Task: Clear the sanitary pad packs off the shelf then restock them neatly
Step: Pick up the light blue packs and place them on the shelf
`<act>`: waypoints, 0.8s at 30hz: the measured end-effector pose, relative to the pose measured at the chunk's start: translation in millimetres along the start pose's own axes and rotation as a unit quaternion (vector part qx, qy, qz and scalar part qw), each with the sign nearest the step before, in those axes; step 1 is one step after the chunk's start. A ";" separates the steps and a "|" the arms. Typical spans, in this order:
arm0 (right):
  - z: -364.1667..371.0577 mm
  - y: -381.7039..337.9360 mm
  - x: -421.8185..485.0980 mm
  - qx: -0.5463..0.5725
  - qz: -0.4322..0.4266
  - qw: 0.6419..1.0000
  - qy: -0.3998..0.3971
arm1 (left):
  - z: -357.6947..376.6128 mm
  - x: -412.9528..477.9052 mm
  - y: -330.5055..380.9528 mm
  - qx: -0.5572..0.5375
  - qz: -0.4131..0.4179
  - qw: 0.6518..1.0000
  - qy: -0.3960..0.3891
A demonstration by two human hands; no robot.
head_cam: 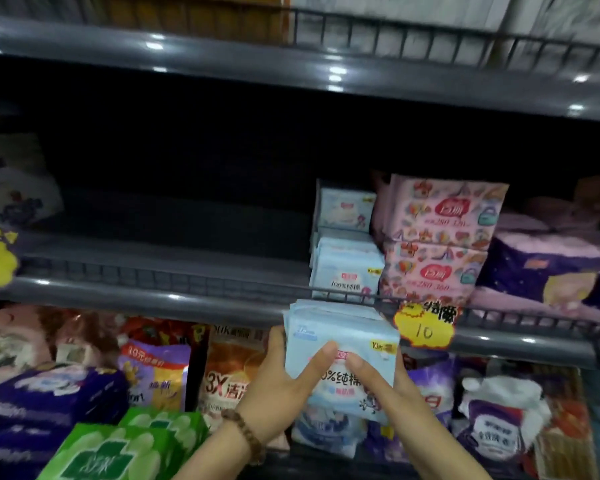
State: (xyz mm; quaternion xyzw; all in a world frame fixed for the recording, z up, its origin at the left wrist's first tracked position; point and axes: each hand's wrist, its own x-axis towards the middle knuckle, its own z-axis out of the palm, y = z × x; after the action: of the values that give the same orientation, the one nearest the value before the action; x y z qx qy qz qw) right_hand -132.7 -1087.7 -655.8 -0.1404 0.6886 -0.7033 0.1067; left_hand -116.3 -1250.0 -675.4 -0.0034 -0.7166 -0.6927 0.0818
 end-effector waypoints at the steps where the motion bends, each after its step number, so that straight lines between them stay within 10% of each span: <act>1: -1.8 -11.4 3.7 -0.008 -0.019 1.000 -0.006 | -0.7 3.2 12.4 0.002 0.023 1.000 0.001; 9: -19.1 -88.5 71.2 -0.127 -0.180 0.975 -0.027 | -6.1 76.4 75.0 0.047 0.189 0.981 0.009; 17: -49.4 -90.7 148.8 -0.296 -0.203 0.933 0.002 | -3.6 181.3 45.4 0.117 0.167 0.978 0.034; 24: -68.2 -52.7 175.3 -0.579 -0.350 0.724 0.135 | 4.3 218.9 23.4 0.074 0.143 0.987 0.000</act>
State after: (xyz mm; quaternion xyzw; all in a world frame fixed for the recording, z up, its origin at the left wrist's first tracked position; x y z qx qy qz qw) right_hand -318.3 -1082.3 -595.1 -0.3098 0.8709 -0.1668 -0.3430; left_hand -330.0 -1268.6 -625.6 -0.0998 -0.7581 -0.6186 0.1805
